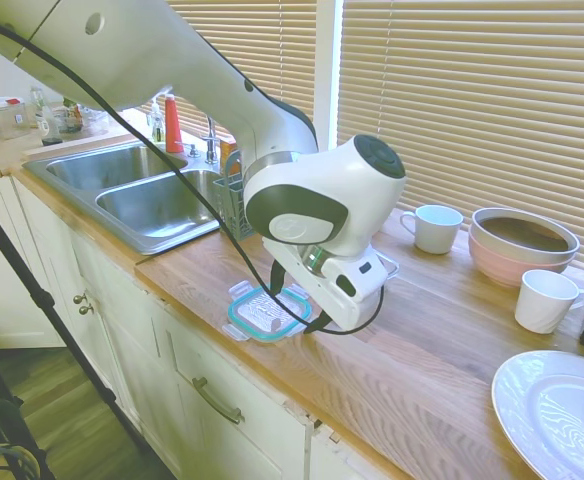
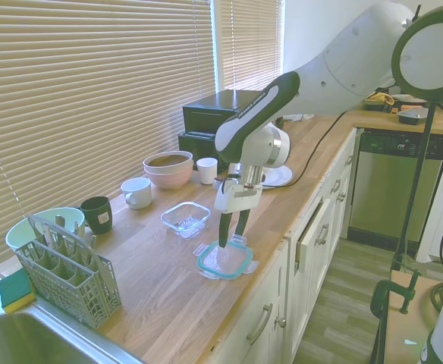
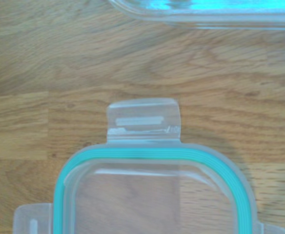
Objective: Cover the lid of the food container
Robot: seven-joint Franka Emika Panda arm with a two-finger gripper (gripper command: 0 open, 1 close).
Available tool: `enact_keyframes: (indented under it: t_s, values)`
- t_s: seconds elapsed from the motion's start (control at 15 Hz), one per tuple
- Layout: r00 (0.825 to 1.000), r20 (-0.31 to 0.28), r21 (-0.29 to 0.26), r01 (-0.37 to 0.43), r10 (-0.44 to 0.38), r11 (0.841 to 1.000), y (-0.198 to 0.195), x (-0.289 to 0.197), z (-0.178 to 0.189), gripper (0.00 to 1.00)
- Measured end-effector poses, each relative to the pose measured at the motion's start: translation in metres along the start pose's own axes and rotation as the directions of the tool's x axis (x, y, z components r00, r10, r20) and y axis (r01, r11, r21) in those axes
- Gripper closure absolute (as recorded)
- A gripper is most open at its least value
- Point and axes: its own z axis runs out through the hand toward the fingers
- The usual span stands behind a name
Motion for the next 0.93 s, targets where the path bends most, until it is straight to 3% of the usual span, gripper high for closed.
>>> enact_keyframes:
  t_s: [0.93]
  values:
    - [0.999,0.017,-0.012,-0.032,0.032,0.999,0.018,0.008,0.003,1.00]
